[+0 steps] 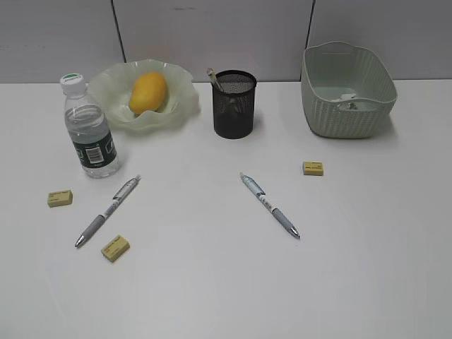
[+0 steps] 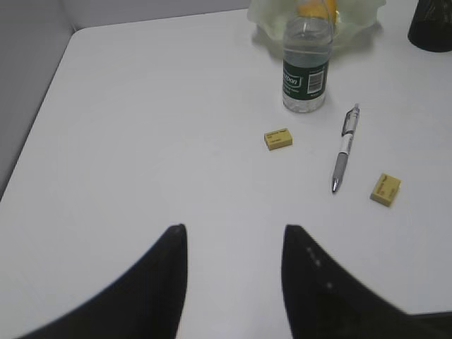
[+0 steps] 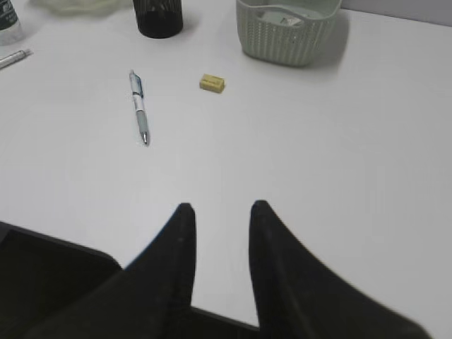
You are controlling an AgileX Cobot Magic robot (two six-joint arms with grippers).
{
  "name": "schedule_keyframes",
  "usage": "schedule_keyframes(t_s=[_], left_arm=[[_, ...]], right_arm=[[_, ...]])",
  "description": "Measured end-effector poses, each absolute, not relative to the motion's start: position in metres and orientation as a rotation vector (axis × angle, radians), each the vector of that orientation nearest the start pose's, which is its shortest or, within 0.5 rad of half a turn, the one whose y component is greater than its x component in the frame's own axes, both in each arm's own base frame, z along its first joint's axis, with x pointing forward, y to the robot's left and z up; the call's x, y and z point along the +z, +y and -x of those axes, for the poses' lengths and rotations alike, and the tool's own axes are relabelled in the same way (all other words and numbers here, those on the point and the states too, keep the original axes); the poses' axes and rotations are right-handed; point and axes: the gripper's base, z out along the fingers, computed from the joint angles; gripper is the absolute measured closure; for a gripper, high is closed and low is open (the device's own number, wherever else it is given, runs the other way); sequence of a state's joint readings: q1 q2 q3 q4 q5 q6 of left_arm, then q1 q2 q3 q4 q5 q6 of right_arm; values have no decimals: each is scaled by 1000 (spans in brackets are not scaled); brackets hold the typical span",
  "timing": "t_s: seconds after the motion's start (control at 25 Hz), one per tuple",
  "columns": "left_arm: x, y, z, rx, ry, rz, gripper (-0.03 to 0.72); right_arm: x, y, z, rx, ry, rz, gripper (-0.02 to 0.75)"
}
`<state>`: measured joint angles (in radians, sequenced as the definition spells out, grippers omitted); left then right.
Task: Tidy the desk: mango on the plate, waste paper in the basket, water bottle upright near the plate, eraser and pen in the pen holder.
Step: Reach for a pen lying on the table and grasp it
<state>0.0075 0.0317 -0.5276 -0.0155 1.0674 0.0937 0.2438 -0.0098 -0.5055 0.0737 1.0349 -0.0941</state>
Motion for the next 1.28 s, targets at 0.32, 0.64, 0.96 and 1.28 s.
schedule_keyframes(t_s=[0.32, 0.64, 0.96, 1.28], left_arm=[[285, -1, 3, 45, 2053, -89, 363], [285, -1, 3, 45, 2053, -89, 365], [285, -1, 3, 45, 2053, -89, 384], [285, -1, 3, 45, 2053, -89, 396]], right_arm=[[280, 4, 7, 178, 1983, 335, 513], [280, 3, 7, 177, 1984, 335, 513], [280, 13, 10, 320, 1982, 348, 473], [281, 15, 11, 346, 1979, 355, 505]])
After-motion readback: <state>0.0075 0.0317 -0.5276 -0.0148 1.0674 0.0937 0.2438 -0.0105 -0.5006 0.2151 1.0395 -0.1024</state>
